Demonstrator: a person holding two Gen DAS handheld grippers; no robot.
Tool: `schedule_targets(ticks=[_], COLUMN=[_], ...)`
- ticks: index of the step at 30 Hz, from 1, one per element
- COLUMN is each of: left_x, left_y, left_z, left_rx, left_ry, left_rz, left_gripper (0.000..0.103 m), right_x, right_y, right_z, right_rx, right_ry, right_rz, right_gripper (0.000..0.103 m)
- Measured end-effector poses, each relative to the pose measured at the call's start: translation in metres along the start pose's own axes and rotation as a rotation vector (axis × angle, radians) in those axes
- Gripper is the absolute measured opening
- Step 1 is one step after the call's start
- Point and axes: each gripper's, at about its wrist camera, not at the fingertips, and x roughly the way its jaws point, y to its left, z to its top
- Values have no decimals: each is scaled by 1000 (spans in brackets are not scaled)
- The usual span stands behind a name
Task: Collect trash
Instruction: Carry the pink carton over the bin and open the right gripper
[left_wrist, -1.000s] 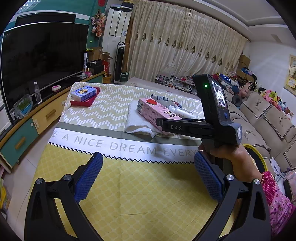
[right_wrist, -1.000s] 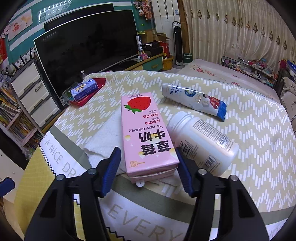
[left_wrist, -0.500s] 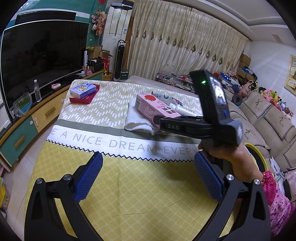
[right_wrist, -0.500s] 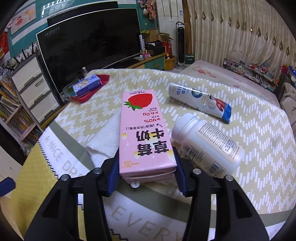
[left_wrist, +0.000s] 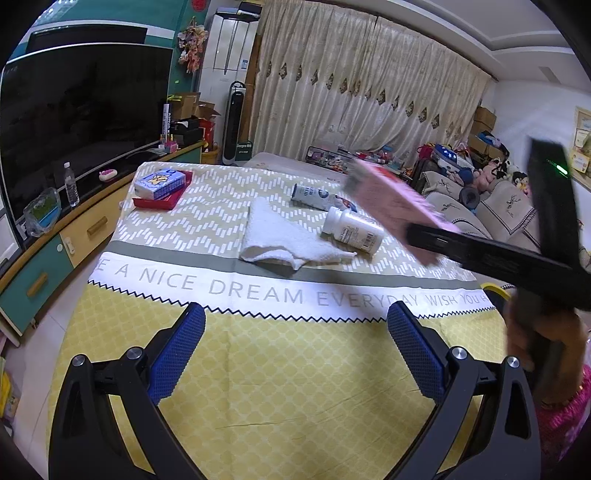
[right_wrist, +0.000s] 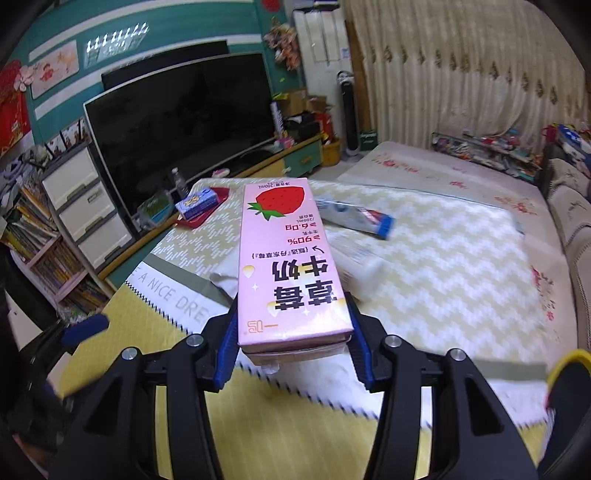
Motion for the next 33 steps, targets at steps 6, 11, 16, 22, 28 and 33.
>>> schedule_targets(ticks=[6, 11, 16, 22, 28, 33], left_x=[0, 1, 8, 25, 43, 59], left_y=[-15, -29, -47, -75, -88, -90], left_z=[0, 1, 3, 5, 14, 23], left_rx=[31, 61, 83, 136, 167, 193], left_ry=[2, 3, 12, 46, 64, 90], left_rz=[-14, -18, -46, -83, -100, -97], left_gripper=[97, 97, 97, 97, 97, 97], right_x=[-57, -100, -135, -151, -136, -123], right_y=[-43, -101, -180, -239, -277, -293], right_z=[-36, -67, -107, -144, -156, -164], right_rx=[80, 169, 330, 460, 519, 600], right_ry=[-51, -73, -63, -44, -22, -19], right_rz=[-71, -203, -370, -493, -564, -566], right_gripper=[48, 49, 49, 49, 54, 72])
